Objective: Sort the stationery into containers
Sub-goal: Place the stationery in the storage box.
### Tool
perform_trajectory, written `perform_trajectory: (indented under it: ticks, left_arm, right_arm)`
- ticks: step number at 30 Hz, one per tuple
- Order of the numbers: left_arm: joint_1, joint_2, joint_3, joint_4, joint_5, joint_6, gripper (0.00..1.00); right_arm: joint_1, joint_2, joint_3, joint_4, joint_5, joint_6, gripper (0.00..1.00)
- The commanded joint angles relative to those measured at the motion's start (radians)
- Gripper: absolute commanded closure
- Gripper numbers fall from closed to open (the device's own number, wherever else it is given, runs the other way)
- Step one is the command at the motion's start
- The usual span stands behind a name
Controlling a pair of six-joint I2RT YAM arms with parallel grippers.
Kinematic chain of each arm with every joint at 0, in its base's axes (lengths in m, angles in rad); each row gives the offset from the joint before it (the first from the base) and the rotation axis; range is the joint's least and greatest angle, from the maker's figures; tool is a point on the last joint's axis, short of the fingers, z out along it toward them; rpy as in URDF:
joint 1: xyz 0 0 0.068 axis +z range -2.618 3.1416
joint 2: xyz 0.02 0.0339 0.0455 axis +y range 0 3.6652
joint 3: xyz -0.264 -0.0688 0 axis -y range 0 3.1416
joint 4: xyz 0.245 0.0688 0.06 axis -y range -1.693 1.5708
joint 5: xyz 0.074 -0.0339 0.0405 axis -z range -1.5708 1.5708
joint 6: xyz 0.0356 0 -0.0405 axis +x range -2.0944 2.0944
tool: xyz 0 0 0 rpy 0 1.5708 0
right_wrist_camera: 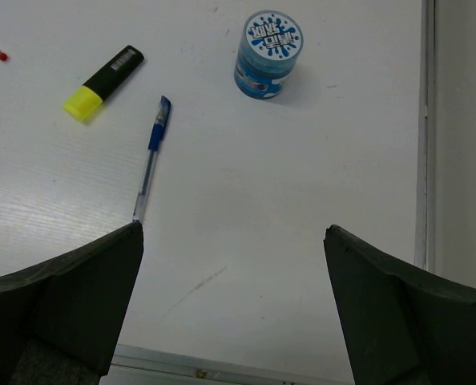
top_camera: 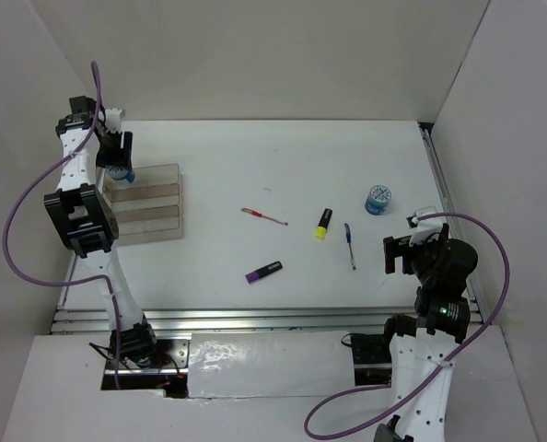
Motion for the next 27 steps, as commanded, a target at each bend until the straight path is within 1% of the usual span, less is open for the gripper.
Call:
perform_trajectory:
  ticks: [1,4,7,8,10,11,14,21,22,23,25,27]
  left_arm:
    - [0.006,0.012,-0.005,0.048,-0.028,0.015,0.97]
    - [0.006,0.025,-0.006,0.053,-0.037,0.017,0.95]
    - [0.004,0.028,-0.019,0.06,-0.043,0.018,0.9]
    - [0.004,0.034,-0.02,0.06,-0.046,0.018,0.84]
    - [0.003,0.041,-0.02,0.059,-0.045,0.018,0.79]
    - [0.003,0.047,-0.022,0.06,-0.046,0.021,0.72]
    - [0.0,0.053,-0.031,0.063,-0.046,0.02,0.65]
    - [-0.007,0.058,-0.037,0.066,-0.05,0.014,0.51]
    - [-0.008,0.056,-0.035,0.066,-0.046,0.012,0.38]
    - [-0.008,0.056,-0.035,0.063,-0.043,0.014,0.3]
    - [-0.008,0.053,-0.034,0.059,-0.04,0.017,0.19]
    - [-0.016,0.033,-0.034,0.059,-0.036,0.018,0.17]
  right_arm:
    - [-0.005,0.005,-0.004,-0.006,0.0,-0.007,0.0]
    - [-0.005,0.007,-0.003,-0.006,0.0,-0.007,0.0]
    - [-0.006,0.005,-0.003,-0.006,0.0,-0.007,0.0]
    - [-0.005,0.007,-0.003,-0.006,0.001,-0.007,0.0]
    - [-0.005,0.007,-0.004,-0.006,0.0,-0.007,0.0]
    - [-0.006,0.005,-0.003,-0.006,0.0,-0.007,0.0]
    - [-0.005,0.004,-0.004,-0.006,0.0,-0.007,0.0]
    - [-0.008,-0.001,-0.003,-0.006,0.0,-0.005,0.0]
    - [-0.006,-0.002,-0.003,-0.006,0.0,-0.005,0.0]
    - [-0.006,-0.002,-0.003,-0.006,0.0,-0.004,0.0]
    - [-0.005,-0.005,-0.004,-0.006,0.001,-0.004,0.0]
    - [-0.005,-0.007,-0.004,-0.004,0.003,-0.002,0.0]
